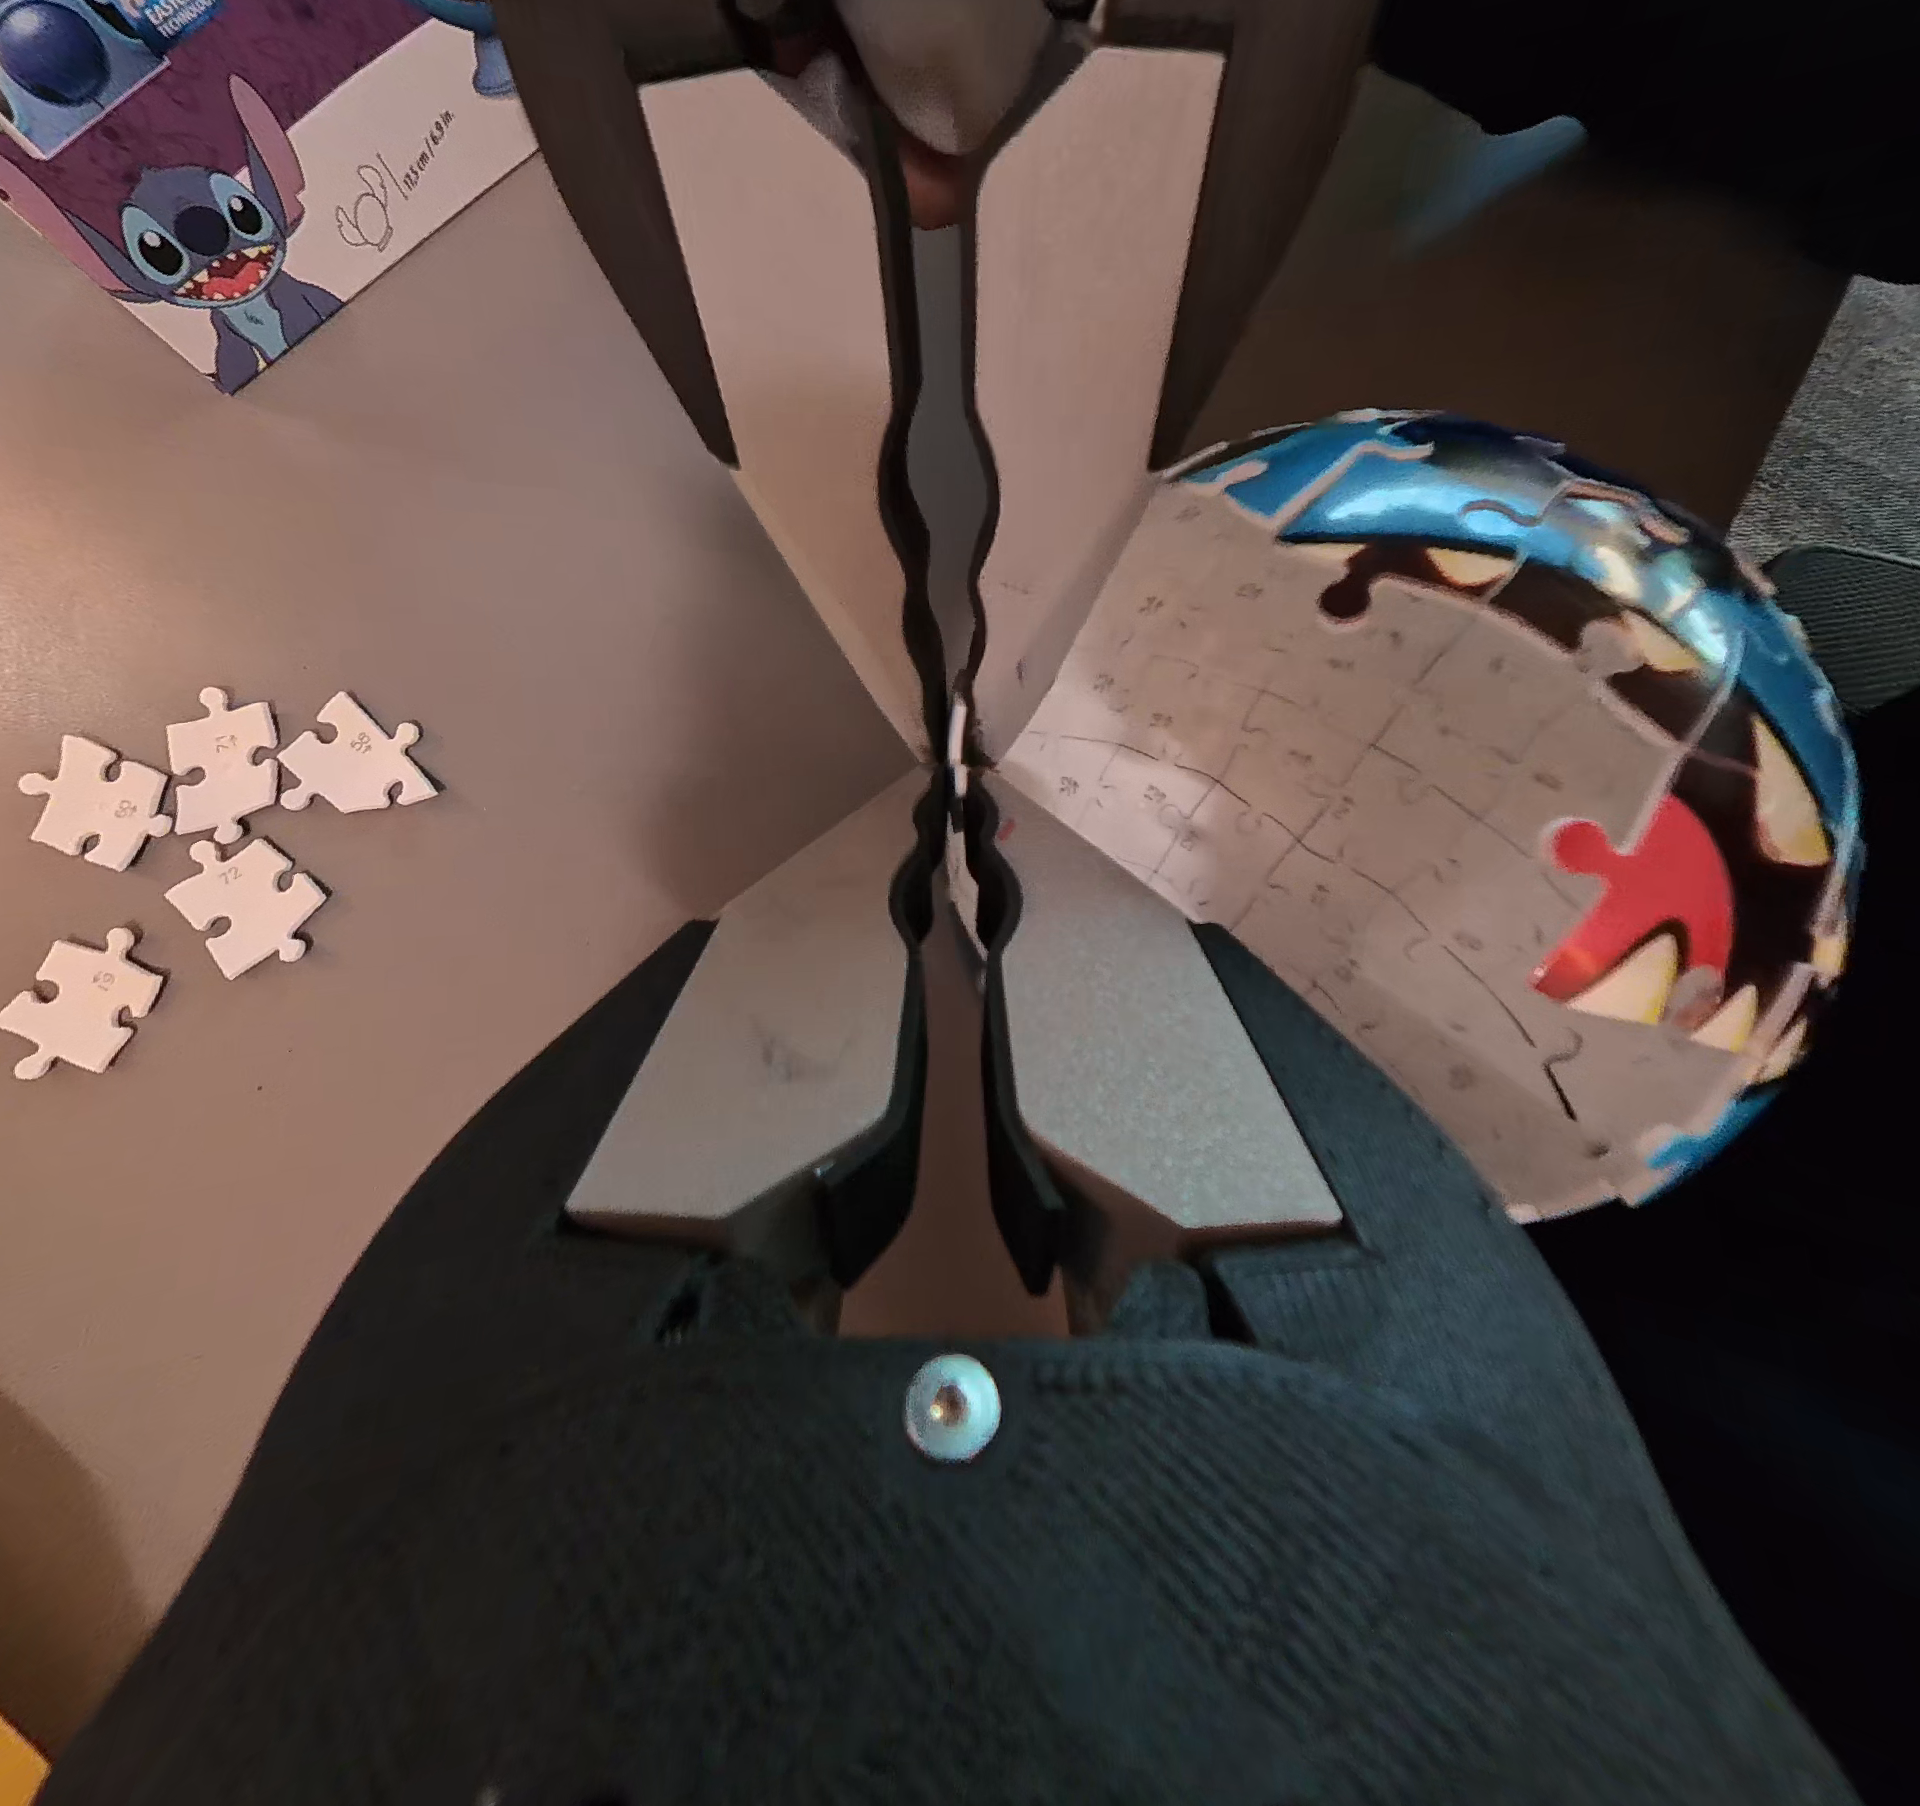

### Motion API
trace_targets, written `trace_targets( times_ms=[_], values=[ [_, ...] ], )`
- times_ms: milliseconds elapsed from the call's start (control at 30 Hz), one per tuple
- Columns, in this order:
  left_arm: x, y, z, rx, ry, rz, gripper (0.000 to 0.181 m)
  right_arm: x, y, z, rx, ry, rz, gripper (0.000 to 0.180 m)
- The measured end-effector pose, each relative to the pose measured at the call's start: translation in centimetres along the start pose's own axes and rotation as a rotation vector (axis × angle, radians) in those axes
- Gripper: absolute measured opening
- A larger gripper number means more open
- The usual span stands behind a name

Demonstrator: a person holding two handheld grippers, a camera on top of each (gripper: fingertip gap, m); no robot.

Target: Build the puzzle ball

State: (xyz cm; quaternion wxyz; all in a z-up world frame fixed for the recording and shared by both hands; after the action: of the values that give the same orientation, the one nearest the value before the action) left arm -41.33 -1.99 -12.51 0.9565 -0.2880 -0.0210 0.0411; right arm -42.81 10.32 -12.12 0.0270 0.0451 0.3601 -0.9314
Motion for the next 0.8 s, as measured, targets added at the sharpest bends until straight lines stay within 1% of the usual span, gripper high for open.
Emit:
trace_targets(
  times_ms=[200, 567, 800],
  values=[
    [0.06, -0.01, -0.06, 0.001, -0.002, -0.011, 0.000, -0.40, 0.16, 0.22, -0.030, -0.025, -0.023, 0.001],
    [-0.32, -0.04, -0.09, -0.007, -0.015, -0.024, 0.000, -0.22, 0.29, 0.32, -0.042, 0.042, -0.041, 0.000],
    [-0.77, -0.14, -0.11, -0.024, -0.047, -0.068, 0.001, -0.10, 0.45, 0.36, -0.036, 0.088, -0.042, 0.000]
  ],
)
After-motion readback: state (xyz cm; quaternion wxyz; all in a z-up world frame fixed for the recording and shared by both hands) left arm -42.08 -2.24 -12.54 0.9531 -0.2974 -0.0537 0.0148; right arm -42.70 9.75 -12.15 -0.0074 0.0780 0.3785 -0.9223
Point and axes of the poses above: each gripper's, where its closed fingertips meet, y out along the fingers, z out of its top, x = y × z across the jaws, the point moved 10 cm from there along -y, back along the fingers, and after that the axes turned 11 degrees about x, right-handed, at the moved point
